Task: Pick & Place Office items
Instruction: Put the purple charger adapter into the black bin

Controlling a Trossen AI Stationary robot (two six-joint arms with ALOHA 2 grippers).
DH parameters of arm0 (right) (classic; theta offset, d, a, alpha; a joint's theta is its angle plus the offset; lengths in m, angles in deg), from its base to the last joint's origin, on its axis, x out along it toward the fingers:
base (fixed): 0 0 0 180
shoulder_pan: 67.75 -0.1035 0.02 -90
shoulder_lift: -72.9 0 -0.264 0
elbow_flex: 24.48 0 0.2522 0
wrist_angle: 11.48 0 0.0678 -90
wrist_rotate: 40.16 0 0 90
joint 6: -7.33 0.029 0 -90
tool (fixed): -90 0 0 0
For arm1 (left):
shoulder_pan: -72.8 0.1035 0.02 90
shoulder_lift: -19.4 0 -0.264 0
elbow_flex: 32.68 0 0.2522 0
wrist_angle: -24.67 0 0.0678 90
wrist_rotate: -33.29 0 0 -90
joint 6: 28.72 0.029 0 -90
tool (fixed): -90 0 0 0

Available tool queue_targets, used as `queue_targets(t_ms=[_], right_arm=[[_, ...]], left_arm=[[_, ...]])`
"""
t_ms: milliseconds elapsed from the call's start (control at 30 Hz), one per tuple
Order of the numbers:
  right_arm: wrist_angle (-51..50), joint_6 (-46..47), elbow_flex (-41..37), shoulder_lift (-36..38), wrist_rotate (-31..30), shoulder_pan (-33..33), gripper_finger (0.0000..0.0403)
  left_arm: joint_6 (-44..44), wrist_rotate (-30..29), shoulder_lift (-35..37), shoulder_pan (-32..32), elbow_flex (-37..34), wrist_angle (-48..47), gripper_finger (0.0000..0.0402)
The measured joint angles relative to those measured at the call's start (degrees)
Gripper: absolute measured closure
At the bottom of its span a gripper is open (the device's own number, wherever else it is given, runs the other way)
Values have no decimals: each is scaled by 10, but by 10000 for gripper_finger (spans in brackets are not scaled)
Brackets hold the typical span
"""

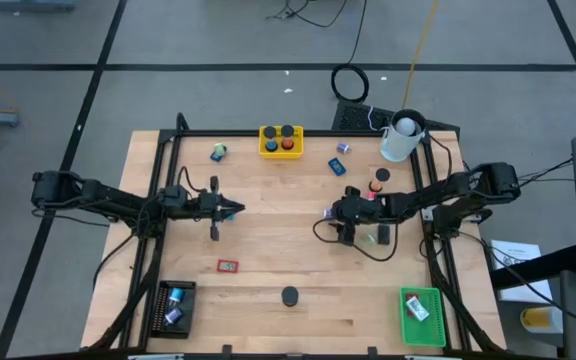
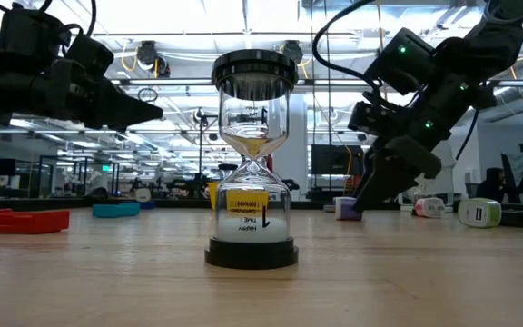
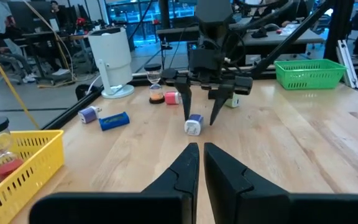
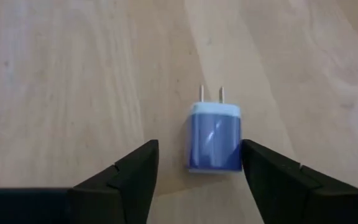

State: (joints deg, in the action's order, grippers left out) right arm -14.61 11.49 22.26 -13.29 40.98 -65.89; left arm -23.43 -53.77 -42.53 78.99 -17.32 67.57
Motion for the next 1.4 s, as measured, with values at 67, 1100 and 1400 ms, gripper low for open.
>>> queue_targets(t_ms=[67,1100,1400], right_arm=[[4,0,0,0,-1,0,189],[42,43,0,-19,-16,-1,276],[189,-32,10,-19,-33,-24,268]], left_arm=[[-3,0,0,0,0,-5,369],[-94,-45,0,2,2,-17,369],[-251,-19,-31,-16,104,-136,315]])
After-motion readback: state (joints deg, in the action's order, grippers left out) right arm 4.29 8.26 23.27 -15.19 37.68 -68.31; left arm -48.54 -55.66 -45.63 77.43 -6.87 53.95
